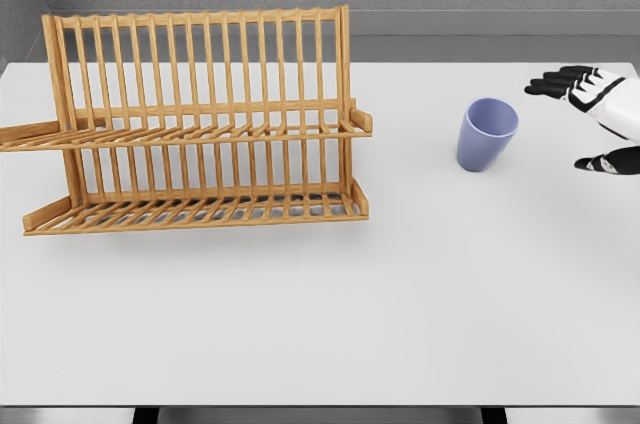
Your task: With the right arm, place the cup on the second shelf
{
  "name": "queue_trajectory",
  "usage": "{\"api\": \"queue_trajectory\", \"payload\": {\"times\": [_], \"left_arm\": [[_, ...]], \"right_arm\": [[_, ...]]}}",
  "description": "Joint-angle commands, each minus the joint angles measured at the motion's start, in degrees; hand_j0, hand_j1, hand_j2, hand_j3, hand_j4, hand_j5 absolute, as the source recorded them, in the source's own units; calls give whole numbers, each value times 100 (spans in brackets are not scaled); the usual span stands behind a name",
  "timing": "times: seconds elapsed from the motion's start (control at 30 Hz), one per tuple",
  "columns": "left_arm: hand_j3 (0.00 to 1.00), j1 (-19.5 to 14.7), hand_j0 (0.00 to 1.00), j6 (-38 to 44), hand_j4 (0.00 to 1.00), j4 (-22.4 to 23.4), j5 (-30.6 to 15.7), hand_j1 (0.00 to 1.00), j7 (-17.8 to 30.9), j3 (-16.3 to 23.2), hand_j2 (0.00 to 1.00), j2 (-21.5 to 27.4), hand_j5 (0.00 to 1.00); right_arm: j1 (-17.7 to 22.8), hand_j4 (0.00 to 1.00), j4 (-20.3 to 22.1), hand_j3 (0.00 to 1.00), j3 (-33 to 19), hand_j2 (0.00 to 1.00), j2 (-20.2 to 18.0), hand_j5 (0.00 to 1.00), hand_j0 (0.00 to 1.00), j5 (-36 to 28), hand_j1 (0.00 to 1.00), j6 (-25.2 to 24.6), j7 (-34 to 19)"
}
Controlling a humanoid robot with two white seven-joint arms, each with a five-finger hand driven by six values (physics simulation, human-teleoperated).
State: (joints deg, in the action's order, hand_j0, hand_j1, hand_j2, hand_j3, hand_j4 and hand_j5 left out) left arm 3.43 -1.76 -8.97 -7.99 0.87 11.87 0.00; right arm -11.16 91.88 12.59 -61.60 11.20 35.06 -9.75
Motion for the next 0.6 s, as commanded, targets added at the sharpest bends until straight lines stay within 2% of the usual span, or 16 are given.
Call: {"api": "queue_trajectory", "payload": {"times": [0.0, 0.17, 0.23, 0.27, 0.3, 0.33, 0.4, 0.43, 0.47, 0.57], "left_arm": [[100, 0, 100, 0, 100, -8, 0, 100, 1, 0, 100, 0, 100], [100, 0, 100, 0, 100, 0, 0, 100, 1, 0, 100, 0, 100], [100, 0, 100, 0, 100, 0, 0, 100, 1, 0, 100, 0, 100], [100, 0, 100, 0, 100, 0, 0, 100, 1, 0, 100, 0, 100], [100, 0, 100, 0, 100, 0, 0, 100, 1, 0, 100, 0, 100], [100, 0, 100, 0, 100, 0, 0, 100, 1, 0, 100, 0, 100], [100, 0, 100, 0, 100, -8, 0, 100, 1, 0, 100, 0, 100], [100, 0, 100, 0, 100, 0, 0, 100, 1, 0, 100, 0, 100], [100, 0, 100, 0, 100, 0, 0, 100, 1, 0, 100, 0, 100], [100, 0, 100, 0, 100, -8, 0, 100, 1, 0, 100, 0, 100]], "right_arm": [[0, 100, 5, 100, 16, 100, -27, 100, 100, -39, 100, -6, 0], [-53, 100, 32, 100, -11, 100, -27, 100, 100, -92, 100, -6, 53], [-123, 100, 14, 100, 42, 100, -45, 100, 100, -39, 100, -6, -35], [-141, 100, -30, 100, 51, 100, -45, 100, 100, -39, 100, -6, -263], [-395, 100, -214, 100, 103, 100, 25, 100, 100, -39, 100, -6, -1027], [-948, 100, -443, 100, 402, 100, 227, 100, 100, -39, 100, -6, -1792], [-1774, 100, -689, 100, 1192, 100, 500, 100, 100, -39, 100, -6, -2346], [-2187, 100, -864, 100, 1631, 100, 632, 100, 100, -39, 100, -6, -2525], [-2434, 100, -1005, 100, 1922, 100, 764, 100, 100, -39, 100, -6, -2525], [-2786, 100, -1374, 100, 2327, 100, 948, 100, 100, -39, 100, -6, -2525]]}}
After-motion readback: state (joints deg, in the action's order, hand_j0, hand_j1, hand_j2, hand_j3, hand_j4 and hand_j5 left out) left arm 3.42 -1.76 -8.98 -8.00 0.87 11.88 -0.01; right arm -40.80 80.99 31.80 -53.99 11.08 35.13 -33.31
